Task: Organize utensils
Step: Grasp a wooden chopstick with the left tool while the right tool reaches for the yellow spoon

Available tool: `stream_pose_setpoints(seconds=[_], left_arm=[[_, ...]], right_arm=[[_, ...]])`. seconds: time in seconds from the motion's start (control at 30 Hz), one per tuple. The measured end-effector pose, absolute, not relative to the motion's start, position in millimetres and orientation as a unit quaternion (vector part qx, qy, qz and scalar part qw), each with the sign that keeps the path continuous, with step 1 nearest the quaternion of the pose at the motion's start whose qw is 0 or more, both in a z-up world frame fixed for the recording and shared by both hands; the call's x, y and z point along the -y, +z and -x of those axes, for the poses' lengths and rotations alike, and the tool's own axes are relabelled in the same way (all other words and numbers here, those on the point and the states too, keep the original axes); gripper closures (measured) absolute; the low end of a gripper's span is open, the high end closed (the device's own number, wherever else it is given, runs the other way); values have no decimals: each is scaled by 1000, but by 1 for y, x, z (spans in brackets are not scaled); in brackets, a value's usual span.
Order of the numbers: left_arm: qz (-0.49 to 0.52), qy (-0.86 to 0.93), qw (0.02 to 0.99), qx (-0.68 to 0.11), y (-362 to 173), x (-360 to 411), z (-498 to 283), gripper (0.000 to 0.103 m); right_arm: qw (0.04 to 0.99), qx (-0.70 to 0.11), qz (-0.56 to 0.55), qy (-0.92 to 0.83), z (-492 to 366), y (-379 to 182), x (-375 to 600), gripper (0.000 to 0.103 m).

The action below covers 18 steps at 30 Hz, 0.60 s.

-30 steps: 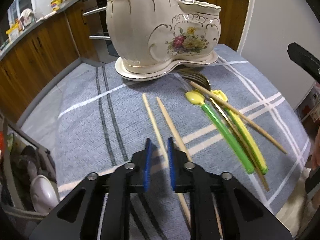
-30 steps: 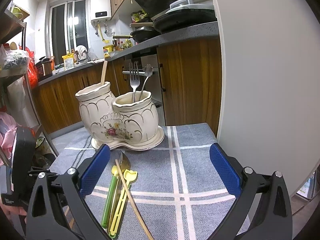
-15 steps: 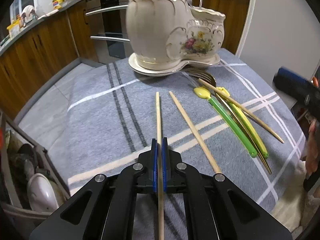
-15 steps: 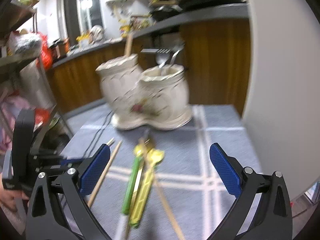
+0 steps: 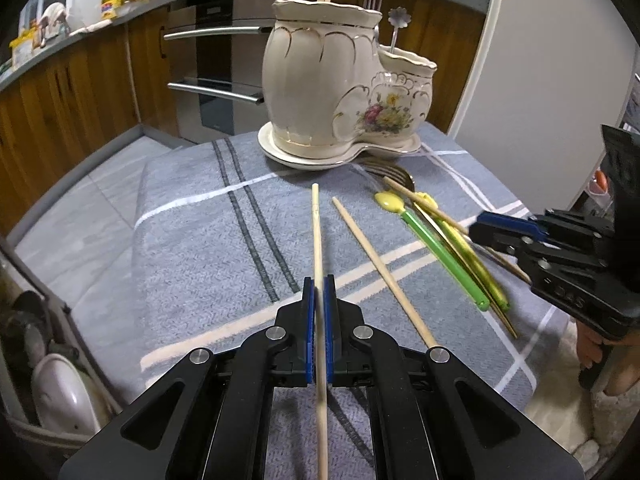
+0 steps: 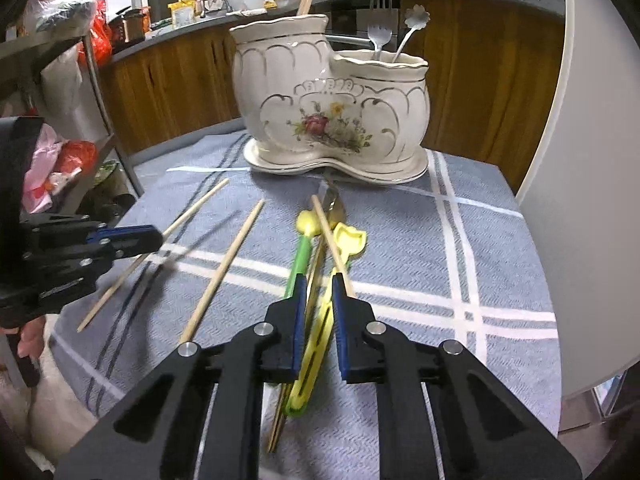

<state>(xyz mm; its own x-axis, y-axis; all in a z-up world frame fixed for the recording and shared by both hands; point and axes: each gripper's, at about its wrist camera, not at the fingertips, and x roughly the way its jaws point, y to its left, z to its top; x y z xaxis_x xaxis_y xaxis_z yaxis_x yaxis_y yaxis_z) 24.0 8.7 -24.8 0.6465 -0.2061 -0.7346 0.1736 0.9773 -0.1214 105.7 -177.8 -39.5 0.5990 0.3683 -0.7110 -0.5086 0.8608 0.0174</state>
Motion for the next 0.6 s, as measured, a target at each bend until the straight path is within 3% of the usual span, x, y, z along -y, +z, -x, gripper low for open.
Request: stream_pose_setpoints(seconds=[0.6], left_arm=[[32,-138,910,-389,-24,-14,-15,98]], right_arm=[[874,-419,109,218,-145,-54,181,90]])
